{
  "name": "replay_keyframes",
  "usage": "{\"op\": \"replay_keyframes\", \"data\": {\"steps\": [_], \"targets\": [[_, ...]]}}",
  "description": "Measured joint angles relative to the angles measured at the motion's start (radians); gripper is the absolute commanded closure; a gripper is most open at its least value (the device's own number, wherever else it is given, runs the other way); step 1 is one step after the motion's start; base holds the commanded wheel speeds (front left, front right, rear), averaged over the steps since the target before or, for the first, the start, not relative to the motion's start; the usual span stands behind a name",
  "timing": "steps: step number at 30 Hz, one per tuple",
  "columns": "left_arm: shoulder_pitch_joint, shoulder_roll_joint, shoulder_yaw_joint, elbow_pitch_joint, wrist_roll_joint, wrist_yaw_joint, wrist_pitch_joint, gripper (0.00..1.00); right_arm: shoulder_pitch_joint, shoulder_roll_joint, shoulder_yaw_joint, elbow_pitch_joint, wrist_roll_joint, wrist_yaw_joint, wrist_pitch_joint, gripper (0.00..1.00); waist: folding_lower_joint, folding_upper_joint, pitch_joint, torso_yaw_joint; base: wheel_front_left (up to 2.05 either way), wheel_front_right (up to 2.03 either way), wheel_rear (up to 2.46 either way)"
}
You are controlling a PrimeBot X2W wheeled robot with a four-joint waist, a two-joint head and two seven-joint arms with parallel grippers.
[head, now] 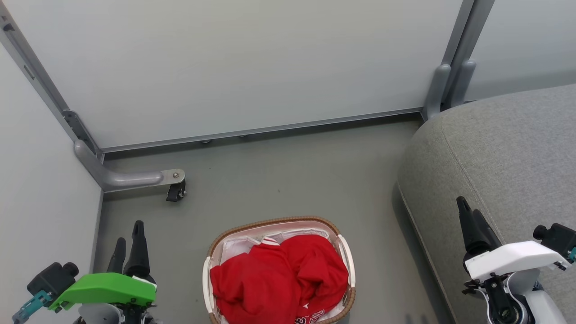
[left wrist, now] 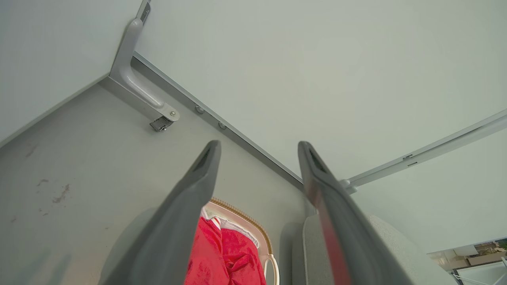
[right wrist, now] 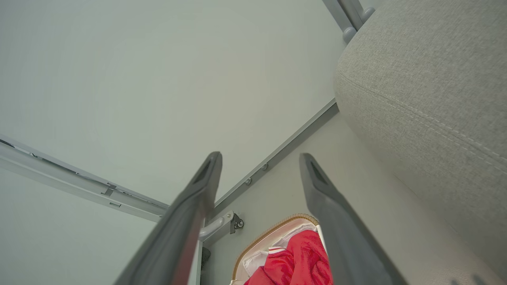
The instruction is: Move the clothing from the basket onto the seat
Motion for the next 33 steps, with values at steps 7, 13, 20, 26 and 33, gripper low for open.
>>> {"op": "replay_keyframes", "data": {"steps": [7,13,20,26,33], "targets": [[0.0,0.013,-0.026,0.008,0.108,0.008,-0.024,0.0,-0.011,-0.007,0.006,0.007,-0.128,0.0,-0.026,0.0,0.0,0.0,0.0,0.004,0.0,0.0,0.0],[0.0,0.024,-0.044,0.015,0.191,0.016,-0.044,0.0,-0.012,-0.007,0.017,0.011,-0.21,0.0,-0.045,0.0,0.0,0.0,0.0,0.006,0.0,0.0,0.0],[0.0,0.03,-0.059,0.014,0.272,0.02,-0.064,0.0,-0.014,-0.01,0.029,0.021,-0.296,0.0,-0.067,0.0,0.0,0.0,0.0,0.007,0.0,0.0,0.0],[-0.001,0.03,-0.065,0.014,0.337,0.025,-0.081,0.0,-0.015,-0.013,0.035,0.029,-0.37,0.0,-0.084,0.0,0.0,0.0,0.0,0.008,0.0,0.0,0.0],[-0.001,0.031,-0.07,0.019,0.411,0.025,-0.1,0.0,-0.023,-0.02,0.041,0.043,-0.445,0.0,-0.102,0.0,0.0,0.0,0.0,0.011,0.0,0.0,0.0]]}}
